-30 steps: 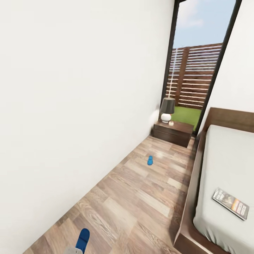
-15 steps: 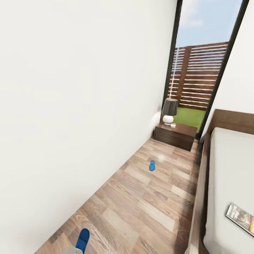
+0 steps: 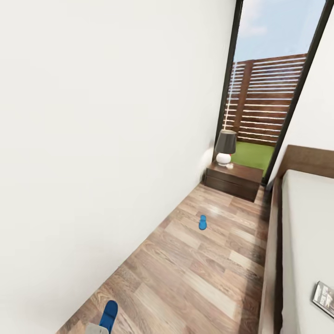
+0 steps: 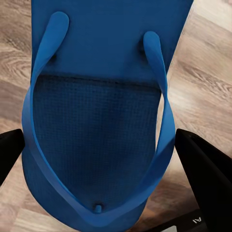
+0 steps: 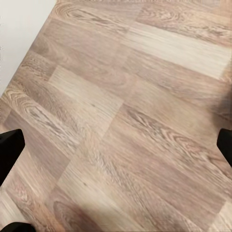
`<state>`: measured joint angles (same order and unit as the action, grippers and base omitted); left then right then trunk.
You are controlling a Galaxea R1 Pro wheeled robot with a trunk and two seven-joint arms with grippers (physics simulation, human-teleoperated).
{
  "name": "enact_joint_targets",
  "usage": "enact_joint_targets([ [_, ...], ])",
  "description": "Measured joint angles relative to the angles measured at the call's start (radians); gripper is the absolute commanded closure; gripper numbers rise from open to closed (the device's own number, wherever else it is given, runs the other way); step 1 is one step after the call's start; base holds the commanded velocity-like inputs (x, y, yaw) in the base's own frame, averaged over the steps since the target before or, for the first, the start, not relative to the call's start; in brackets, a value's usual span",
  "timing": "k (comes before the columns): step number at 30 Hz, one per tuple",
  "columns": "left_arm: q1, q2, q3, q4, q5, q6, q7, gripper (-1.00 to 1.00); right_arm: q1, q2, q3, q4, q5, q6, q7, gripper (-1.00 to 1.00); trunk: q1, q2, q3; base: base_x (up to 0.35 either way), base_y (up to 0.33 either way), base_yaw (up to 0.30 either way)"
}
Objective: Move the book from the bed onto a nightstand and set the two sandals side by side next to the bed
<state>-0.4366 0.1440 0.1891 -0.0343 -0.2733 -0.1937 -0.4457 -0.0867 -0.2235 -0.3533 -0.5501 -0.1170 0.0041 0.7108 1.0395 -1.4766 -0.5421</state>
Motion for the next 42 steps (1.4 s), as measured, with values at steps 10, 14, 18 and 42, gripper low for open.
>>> enact_joint_targets([
  [10, 0.000, -0.014, -0.003, 0.001, -0.006, 0.001, -0.002, 1.00, 0.000, 0.000, 0.000, 0.000, 0.000, 0.000, 0.000, -1.00, 0.000, 0.000, 0.000, 0.264, 0.136, 0.000],
  [14, 0.001, -0.043, -0.006, 0.002, -0.012, 0.001, -0.003, 1.00, 0.000, 0.000, 0.000, 0.000, 0.000, 0.000, 0.000, -1.00, 0.000, 0.000, 0.000, 0.268, 0.080, 0.000],
  [18, 0.002, -0.047, -0.009, 0.005, -0.014, 0.001, -0.016, 1.00, 0.000, 0.000, 0.000, 0.000, 0.000, 0.000, 0.000, -1.00, 0.000, 0.000, 0.000, 0.266, 0.073, 0.000],
  [42, 0.001, -0.045, -0.021, 0.011, -0.087, 0.001, -0.197, 1.00, 0.000, 0.000, 0.000, -0.001, 0.000, 0.000, 0.001, -1.00, 0.000, 0.000, 0.000, 0.100, 0.019, -0.127],
])
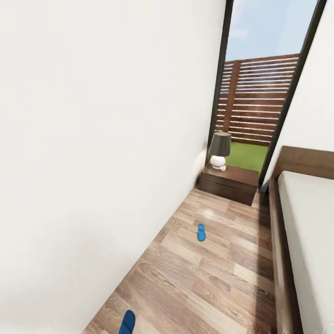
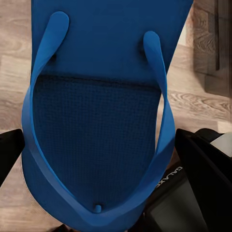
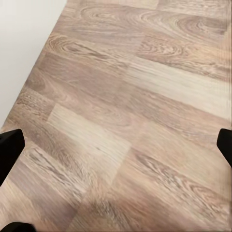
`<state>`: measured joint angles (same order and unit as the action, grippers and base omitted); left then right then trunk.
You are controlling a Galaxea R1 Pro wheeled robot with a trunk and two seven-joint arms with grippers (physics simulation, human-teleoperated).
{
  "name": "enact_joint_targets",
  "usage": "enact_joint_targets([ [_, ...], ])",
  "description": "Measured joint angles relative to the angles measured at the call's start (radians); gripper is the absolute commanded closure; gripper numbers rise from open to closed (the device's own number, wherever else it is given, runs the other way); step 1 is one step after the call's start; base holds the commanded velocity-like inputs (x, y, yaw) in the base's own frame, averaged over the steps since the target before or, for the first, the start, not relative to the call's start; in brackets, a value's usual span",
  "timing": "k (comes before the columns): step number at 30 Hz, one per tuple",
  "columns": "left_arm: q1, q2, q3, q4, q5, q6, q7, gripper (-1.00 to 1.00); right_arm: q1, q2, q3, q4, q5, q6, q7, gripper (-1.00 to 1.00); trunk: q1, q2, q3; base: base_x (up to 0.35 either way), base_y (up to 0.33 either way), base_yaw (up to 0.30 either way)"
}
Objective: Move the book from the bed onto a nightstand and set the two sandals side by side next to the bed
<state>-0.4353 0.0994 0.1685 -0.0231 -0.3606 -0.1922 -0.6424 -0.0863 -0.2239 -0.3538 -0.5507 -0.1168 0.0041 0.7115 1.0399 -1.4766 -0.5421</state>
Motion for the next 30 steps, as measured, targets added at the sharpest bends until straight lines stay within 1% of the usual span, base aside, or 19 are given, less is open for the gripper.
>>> enact_joint_targets([
  [7, 0.000, 0.000, 0.000, 0.000, 0.000, 0.000, 0.000, 1.00, 0.000, 0.000, 0.000, 0.000, 0.000, 0.000, 0.000, -1.00, 0.000, 0.000, 0.000, 0.000, 0.000, -0.229],
  [12, 0.000, 0.000, 0.000, 0.000, 0.000, 0.000, 0.000, 1.00, 0.000, 0.000, 0.000, 0.000, 0.000, 0.000, -0.001, -1.00, 0.000, 0.000, 0.000, 0.018, 0.000, -0.055],
  [16, 0.000, 0.000, 0.001, 0.000, 0.001, 0.000, 0.000, 1.00, 0.000, 0.000, 0.000, -0.001, 0.000, 0.000, -0.001, -1.00, -0.001, 0.000, 0.000, 0.247, 0.000, -0.007],
  [30, 0.000, 0.000, 0.001, 0.000, 0.001, 0.000, 0.000, 1.00, 0.000, 0.000, 0.000, -0.001, 0.000, 0.000, 0.000, -1.00, -0.001, 0.000, 0.000, 0.319, 0.000, -0.008],
])
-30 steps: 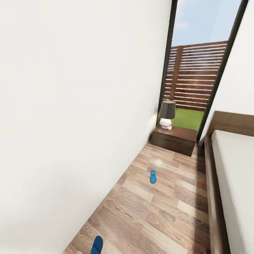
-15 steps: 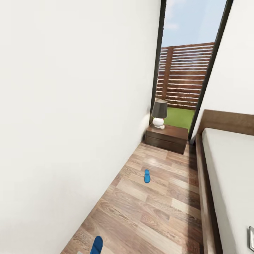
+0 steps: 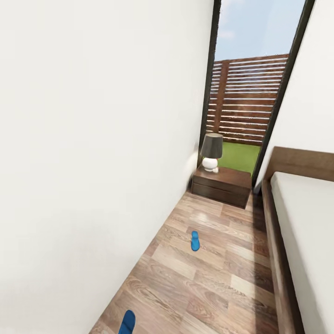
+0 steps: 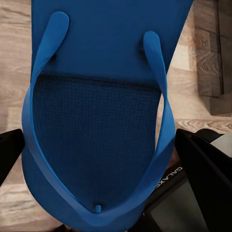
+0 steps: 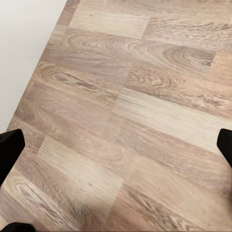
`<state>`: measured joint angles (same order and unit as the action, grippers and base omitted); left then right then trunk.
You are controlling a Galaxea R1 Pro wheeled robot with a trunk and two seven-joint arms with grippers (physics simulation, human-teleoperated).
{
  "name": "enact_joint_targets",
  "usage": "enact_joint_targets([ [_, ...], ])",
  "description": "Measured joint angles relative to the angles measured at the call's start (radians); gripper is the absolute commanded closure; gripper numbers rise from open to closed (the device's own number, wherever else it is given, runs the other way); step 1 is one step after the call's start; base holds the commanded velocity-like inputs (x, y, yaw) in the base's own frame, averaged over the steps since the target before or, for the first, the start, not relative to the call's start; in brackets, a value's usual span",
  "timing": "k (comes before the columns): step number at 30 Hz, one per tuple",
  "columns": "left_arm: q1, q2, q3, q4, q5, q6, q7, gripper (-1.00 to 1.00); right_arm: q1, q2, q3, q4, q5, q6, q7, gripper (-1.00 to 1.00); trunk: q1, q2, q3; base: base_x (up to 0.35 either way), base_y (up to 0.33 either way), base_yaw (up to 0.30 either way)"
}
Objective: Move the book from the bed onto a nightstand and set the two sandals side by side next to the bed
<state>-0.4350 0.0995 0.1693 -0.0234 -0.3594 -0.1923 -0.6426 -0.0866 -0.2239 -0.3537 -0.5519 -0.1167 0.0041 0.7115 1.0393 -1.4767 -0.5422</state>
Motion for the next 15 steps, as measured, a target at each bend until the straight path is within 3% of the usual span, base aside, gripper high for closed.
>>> enact_joint_targets([
  [15, 0.000, 0.000, 0.000, 0.000, 0.000, 0.000, 0.000, 1.00, 0.000, 0.000, 0.001, 0.000, 0.000, 0.000, 0.001, -1.00, 0.001, 0.000, -0.011, 0.026, 0.000, -0.211],
])
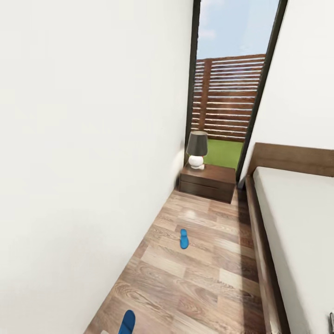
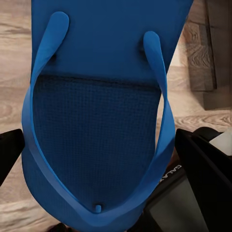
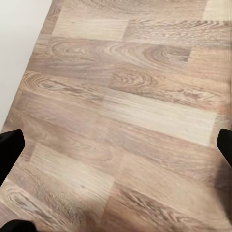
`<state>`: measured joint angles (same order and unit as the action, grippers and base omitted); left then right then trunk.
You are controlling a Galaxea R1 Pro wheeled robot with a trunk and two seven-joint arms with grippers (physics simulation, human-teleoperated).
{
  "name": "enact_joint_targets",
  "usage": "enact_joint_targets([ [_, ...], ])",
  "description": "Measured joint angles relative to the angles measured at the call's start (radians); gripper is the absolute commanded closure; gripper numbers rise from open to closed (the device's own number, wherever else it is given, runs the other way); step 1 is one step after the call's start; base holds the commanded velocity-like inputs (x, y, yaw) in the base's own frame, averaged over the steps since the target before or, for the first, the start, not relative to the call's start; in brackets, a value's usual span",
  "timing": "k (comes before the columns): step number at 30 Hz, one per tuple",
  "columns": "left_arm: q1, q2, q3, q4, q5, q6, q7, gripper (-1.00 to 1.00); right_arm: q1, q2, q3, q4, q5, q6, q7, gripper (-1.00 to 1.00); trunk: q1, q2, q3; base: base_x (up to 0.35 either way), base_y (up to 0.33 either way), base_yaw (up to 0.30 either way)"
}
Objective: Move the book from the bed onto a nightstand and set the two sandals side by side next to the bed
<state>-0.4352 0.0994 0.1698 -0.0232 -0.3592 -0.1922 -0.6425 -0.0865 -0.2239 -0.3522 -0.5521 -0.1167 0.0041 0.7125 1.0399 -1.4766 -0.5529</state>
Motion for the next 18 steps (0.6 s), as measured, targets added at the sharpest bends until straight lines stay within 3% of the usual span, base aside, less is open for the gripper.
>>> enact_joint_targets([
  [6, 0.000, 0.001, 0.001, 0.000, 0.000, 0.000, 0.000, 1.00, 0.000, 0.000, 0.000, 0.000, 0.000, 0.000, -0.001, -1.00, 0.000, 0.000, -0.003, 0.079, 0.000, -0.047],
  [18, 0.000, 0.002, 0.001, 0.000, 0.000, 0.000, 0.000, 1.00, 0.000, 0.000, 0.000, 0.000, 0.000, 0.000, -0.002, -1.00, -0.001, 0.000, -0.003, 0.307, 0.000, -0.002],
])
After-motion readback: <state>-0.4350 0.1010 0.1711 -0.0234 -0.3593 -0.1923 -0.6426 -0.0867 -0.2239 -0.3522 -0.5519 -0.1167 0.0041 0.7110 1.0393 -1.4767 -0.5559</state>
